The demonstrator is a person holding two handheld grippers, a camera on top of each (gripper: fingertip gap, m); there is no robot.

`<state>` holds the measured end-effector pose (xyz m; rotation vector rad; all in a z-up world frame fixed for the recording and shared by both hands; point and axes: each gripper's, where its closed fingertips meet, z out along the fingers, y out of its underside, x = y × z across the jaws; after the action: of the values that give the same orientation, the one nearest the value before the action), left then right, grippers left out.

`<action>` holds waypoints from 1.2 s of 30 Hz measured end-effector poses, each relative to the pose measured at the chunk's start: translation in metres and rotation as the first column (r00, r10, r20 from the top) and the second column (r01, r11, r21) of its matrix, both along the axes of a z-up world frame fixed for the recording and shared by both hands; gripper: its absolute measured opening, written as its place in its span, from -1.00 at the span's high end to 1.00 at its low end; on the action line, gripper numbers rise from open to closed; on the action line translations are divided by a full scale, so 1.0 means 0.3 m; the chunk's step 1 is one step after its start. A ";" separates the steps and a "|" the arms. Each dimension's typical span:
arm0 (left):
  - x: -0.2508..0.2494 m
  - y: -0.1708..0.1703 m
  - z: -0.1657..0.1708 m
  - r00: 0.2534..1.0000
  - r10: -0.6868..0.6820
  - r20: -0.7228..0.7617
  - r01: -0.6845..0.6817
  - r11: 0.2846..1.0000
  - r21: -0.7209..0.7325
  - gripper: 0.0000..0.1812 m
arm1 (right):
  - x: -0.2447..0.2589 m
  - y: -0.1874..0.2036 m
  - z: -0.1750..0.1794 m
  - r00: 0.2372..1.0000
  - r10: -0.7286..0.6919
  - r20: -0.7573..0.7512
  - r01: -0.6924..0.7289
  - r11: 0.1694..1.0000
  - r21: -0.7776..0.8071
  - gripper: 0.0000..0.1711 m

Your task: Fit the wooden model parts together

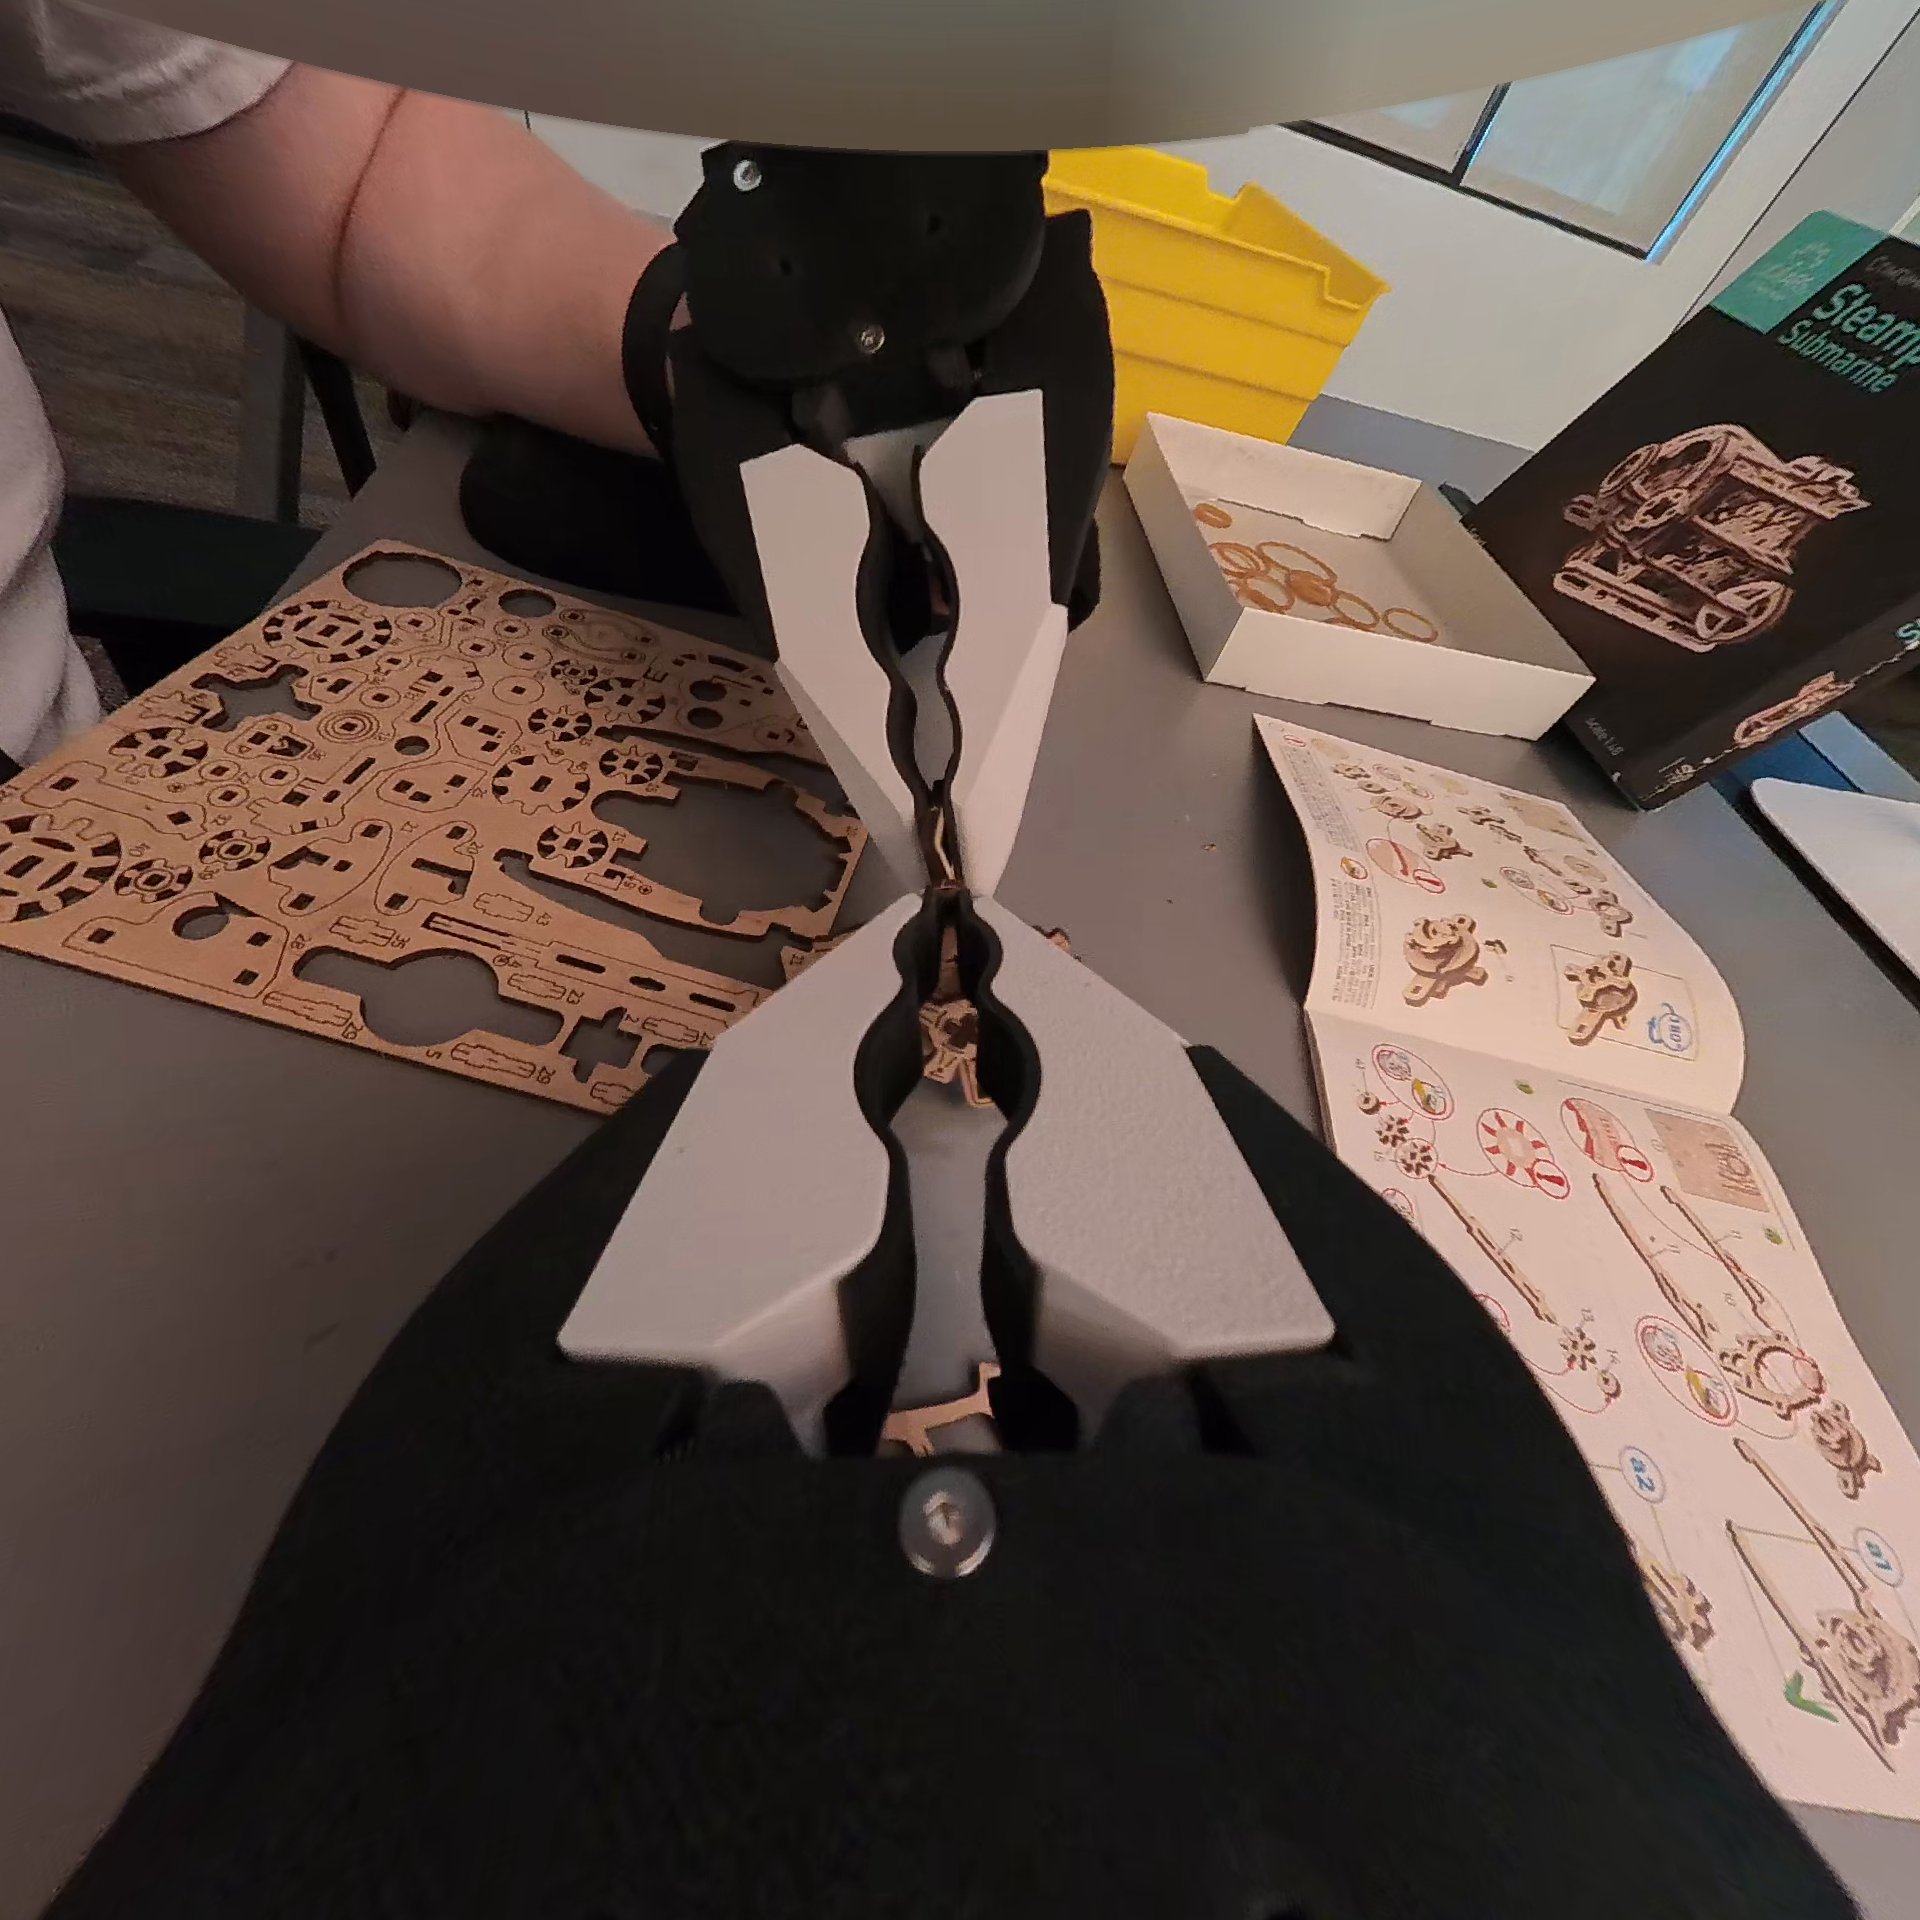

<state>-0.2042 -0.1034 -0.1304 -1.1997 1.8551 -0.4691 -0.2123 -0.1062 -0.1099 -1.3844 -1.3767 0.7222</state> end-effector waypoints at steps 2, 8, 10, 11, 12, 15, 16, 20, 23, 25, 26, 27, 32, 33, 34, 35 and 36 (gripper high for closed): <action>-0.002 0.002 -0.001 1.000 0.002 -0.002 -0.002 1.000 -0.010 1.00 | -0.001 0.001 -0.005 1.000 -0.002 0.004 0.002 1.000 -0.003 0.99; -0.001 -0.002 0.001 1.000 0.007 0.002 -0.007 0.999 -0.046 1.00 | -0.001 -0.003 -0.006 1.000 0.001 0.011 -0.002 1.000 0.030 1.00; -0.001 -0.006 0.001 1.000 0.006 -0.001 -0.006 0.999 -0.053 1.00 | -0.002 -0.008 -0.006 1.000 0.009 0.009 -0.010 0.999 0.030 1.00; -0.001 -0.010 0.002 1.000 0.000 -0.002 -0.001 0.999 -0.054 1.00 | -0.003 -0.012 -0.005 1.000 0.015 0.007 -0.015 1.000 0.027 1.00; -0.001 -0.012 0.003 1.000 -0.002 -0.002 0.002 0.998 -0.057 1.00 | -0.004 -0.014 -0.003 1.000 0.017 0.003 -0.017 0.999 0.027 1.00; 0.003 -0.016 0.016 1.000 -0.003 0.018 0.004 0.998 -0.060 1.00 | -0.002 -0.016 0.010 1.000 0.019 -0.009 -0.019 0.999 0.036 1.00; 0.004 -0.016 0.022 1.000 -0.002 0.028 0.003 0.998 -0.066 1.00 | -0.002 -0.017 0.015 1.000 0.020 -0.010 -0.020 0.999 0.040 1.00; 0.003 -0.020 0.008 1.000 -0.004 0.002 0.004 0.998 -0.058 1.00 | -0.004 -0.023 -0.002 0.999 0.024 0.030 -0.025 0.999 0.040 0.99; 0.002 -0.019 0.009 1.000 -0.005 0.000 0.005 0.998 -0.057 1.00 | -0.006 -0.020 -0.003 0.999 0.018 0.033 -0.020 0.999 0.043 0.99; 0.001 -0.018 0.009 1.000 -0.003 -0.003 0.003 0.999 -0.051 1.00 | -0.007 -0.017 -0.005 0.999 0.012 0.037 -0.013 0.999 0.048 0.99; 0.000 -0.016 0.008 1.000 0.000 -0.005 0.000 0.999 -0.050 1.00 | -0.007 -0.015 -0.006 0.999 0.007 0.039 -0.009 0.999 0.052 0.98; 0.000 -0.015 0.008 1.000 0.002 -0.005 -0.002 0.999 -0.051 1.00 | -0.007 -0.015 -0.006 0.999 0.004 0.042 -0.007 0.998 0.059 0.99; -0.002 -0.013 0.009 1.000 0.003 -0.013 -0.004 0.999 -0.035 1.00 | -0.010 -0.014 -0.005 0.999 0.002 0.038 -0.004 0.999 0.054 0.99; -0.002 -0.014 0.010 1.000 0.002 -0.014 -0.002 1.000 -0.028 1.00 | -0.010 -0.016 -0.004 0.999 0.006 0.036 -0.008 0.999 0.046 0.99; -0.001 -0.016 0.011 1.000 0.000 -0.016 -0.001 1.000 -0.023 1.00 | -0.010 -0.016 -0.003 0.999 0.010 0.033 -0.011 0.999 0.035 0.99; -0.001 -0.016 0.011 1.000 0.001 -0.016 -0.002 1.000 -0.020 1.00 | -0.009 -0.016 -0.003 0.999 0.010 0.032 -0.011 0.999 0.031 0.98; -0.001 -0.016 0.013 1.000 0.001 -0.017 -0.001 1.000 -0.013 1.00 | -0.010 -0.018 -0.002 0.999 0.013 0.035 -0.014 0.999 0.035 0.98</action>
<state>-0.2045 -0.1082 -0.1266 -1.2173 1.8683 -0.4726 -0.2153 -0.1114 -0.1105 -1.3671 -1.4204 0.6827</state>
